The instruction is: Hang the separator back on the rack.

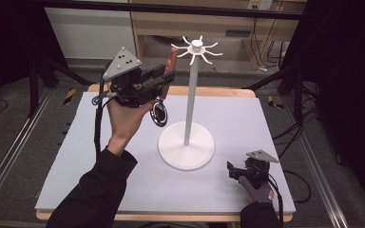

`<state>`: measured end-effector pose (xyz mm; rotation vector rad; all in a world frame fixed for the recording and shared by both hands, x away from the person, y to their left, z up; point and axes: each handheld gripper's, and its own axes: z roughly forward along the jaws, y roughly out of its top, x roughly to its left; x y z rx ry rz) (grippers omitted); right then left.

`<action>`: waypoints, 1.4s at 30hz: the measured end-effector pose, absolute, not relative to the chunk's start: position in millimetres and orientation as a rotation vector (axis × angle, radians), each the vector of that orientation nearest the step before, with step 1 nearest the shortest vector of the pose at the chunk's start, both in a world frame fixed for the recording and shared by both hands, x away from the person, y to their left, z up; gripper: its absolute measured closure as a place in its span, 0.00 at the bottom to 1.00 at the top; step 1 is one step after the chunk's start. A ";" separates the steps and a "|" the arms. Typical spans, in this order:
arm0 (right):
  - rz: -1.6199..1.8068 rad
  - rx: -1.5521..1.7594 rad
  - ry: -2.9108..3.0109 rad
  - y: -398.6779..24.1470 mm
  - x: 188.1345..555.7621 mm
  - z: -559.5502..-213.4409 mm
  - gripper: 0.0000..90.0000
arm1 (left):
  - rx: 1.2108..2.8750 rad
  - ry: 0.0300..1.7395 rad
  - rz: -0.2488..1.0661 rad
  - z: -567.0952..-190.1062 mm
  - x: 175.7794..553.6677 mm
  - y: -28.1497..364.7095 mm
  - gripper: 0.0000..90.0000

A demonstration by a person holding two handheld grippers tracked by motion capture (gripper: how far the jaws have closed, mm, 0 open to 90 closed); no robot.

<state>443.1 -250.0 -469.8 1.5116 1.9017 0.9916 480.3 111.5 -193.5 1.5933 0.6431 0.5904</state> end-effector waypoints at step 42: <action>0.989 1.512 1.908 -249.3 443.3 -470.1 0.07 | 1.609 0.655 0.583 -205.8 492.1 95.8 0.73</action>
